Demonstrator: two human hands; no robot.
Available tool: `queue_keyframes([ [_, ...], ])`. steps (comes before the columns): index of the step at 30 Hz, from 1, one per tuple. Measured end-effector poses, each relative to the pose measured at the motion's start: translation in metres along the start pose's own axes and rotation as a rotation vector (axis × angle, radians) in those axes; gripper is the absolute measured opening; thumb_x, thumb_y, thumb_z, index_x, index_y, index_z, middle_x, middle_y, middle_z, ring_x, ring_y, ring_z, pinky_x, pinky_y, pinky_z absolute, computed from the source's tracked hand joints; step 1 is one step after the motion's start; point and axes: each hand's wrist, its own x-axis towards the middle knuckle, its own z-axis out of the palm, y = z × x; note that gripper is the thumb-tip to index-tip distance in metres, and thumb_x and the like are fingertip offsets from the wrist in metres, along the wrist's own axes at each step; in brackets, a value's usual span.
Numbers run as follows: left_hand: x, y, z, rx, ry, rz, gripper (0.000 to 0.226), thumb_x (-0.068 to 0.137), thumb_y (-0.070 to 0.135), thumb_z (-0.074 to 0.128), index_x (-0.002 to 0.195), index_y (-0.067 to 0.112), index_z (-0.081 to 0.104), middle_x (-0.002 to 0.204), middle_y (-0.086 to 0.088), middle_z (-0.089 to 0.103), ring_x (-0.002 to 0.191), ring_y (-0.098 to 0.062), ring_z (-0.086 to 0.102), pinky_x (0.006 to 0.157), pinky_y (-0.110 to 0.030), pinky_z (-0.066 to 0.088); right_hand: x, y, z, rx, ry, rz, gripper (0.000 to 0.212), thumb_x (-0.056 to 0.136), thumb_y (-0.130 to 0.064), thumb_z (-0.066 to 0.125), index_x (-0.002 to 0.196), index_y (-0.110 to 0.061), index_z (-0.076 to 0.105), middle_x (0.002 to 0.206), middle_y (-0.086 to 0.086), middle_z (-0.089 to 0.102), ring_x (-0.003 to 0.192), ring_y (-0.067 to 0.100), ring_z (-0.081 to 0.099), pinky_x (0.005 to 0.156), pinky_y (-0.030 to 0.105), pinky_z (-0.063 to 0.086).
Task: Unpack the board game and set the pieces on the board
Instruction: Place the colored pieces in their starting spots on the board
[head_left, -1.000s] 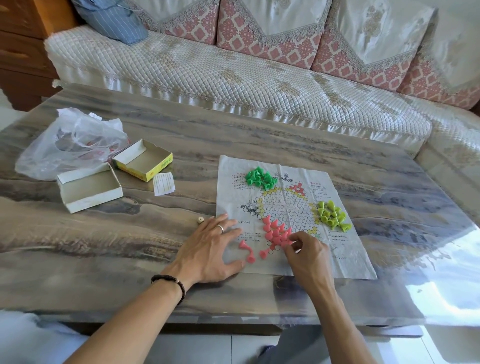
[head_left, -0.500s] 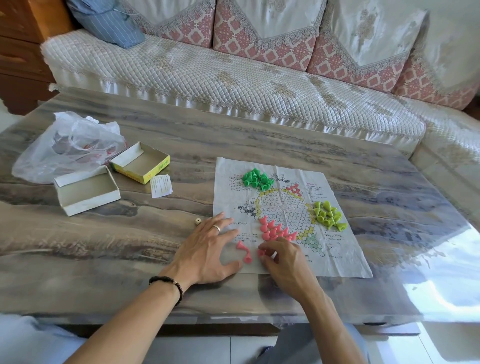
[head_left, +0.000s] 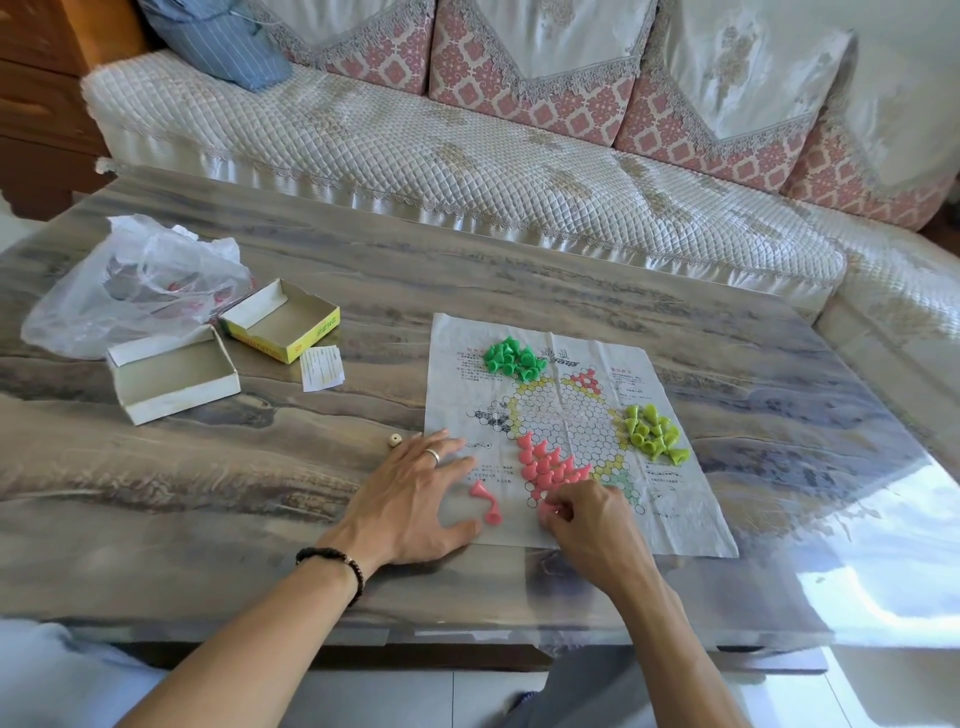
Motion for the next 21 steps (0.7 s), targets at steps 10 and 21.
queue_keyframes([
  [10, 0.0, -0.001, 0.0, -0.012, -0.007, -0.004, 0.084, 0.078, 0.075, 0.044, 0.144, 0.023, 0.04, 0.156, 0.001, 0.028, 0.146, -0.014, 0.012, 0.119, -0.032, 0.006, -0.004, -0.003, -0.001, 0.086, 0.07, -0.016, 0.007, 0.081, -0.015, 0.068, 0.084, -0.02, 0.07, 0.072, -0.007, 0.067, 0.065, 0.008, 0.061, 0.061, 0.021, 0.047],
  [21, 0.0, -0.002, 0.002, -0.024, -0.015, -0.02, 0.081, 0.078, 0.073, 0.043, 0.144, 0.025, 0.04, 0.156, 0.002, 0.028, 0.147, -0.014, 0.009, 0.12, -0.034, 0.005, 0.011, -0.013, 0.006, 0.032, 0.219, -0.091, 0.011, 0.081, -0.006, 0.066, 0.072, -0.01, 0.069, 0.063, -0.001, 0.067, 0.056, 0.012, 0.061, 0.056, 0.033, 0.052],
])
